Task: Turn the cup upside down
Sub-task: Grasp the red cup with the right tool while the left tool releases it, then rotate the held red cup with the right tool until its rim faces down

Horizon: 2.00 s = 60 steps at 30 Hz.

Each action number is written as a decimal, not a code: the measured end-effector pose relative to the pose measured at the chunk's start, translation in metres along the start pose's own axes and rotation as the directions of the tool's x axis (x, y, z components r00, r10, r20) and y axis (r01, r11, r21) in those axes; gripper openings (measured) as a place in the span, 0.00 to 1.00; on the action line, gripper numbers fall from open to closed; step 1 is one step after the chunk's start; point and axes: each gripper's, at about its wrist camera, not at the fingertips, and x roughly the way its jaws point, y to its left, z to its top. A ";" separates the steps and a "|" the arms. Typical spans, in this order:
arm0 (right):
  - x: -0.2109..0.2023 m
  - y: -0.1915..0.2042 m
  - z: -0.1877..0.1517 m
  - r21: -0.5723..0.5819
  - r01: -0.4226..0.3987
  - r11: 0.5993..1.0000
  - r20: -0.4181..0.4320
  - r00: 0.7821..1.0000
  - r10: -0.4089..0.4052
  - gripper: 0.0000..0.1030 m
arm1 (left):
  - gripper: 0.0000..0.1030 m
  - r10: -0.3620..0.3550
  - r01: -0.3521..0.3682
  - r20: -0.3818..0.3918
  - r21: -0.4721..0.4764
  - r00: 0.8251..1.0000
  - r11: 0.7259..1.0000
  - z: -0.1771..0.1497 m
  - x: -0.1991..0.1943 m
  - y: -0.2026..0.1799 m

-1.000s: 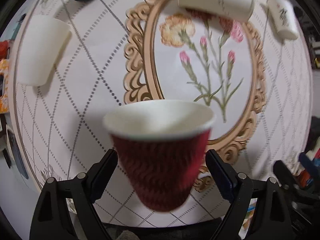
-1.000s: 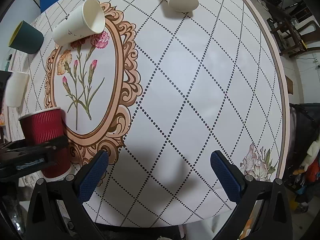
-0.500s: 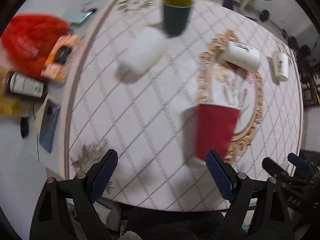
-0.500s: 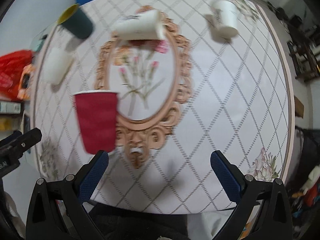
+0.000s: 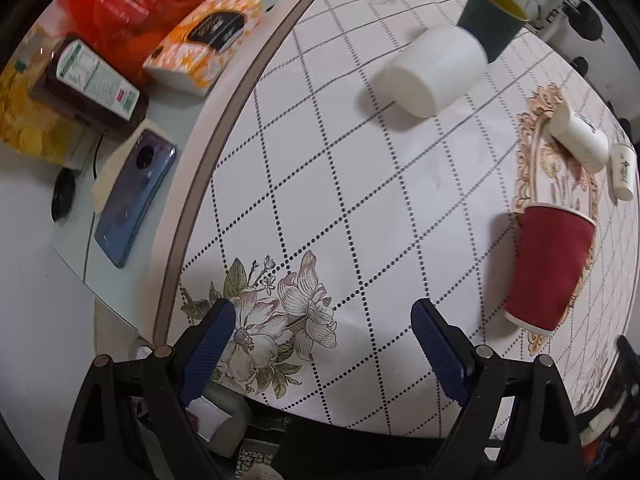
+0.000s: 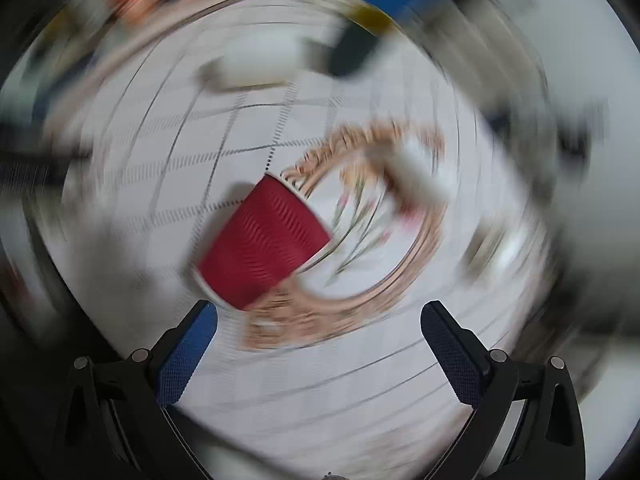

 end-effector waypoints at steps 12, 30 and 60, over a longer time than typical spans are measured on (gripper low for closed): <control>0.058 0.081 -0.084 -0.880 0.368 -0.300 0.425 0.892 -0.154 0.98 | 0.88 0.005 -0.012 -0.066 -0.103 0.998 0.995 -0.004 0.045 -0.013; 0.118 0.083 -0.071 -0.713 0.252 -0.654 0.368 0.929 -0.044 0.88 | 0.88 0.001 -0.017 -0.114 -0.137 0.993 0.990 -0.001 0.078 -0.001; 0.127 0.103 -0.060 -0.804 0.255 -0.537 0.323 0.946 -0.035 0.76 | 0.87 0.022 -0.034 -0.110 -0.111 0.994 0.993 0.015 0.068 -0.005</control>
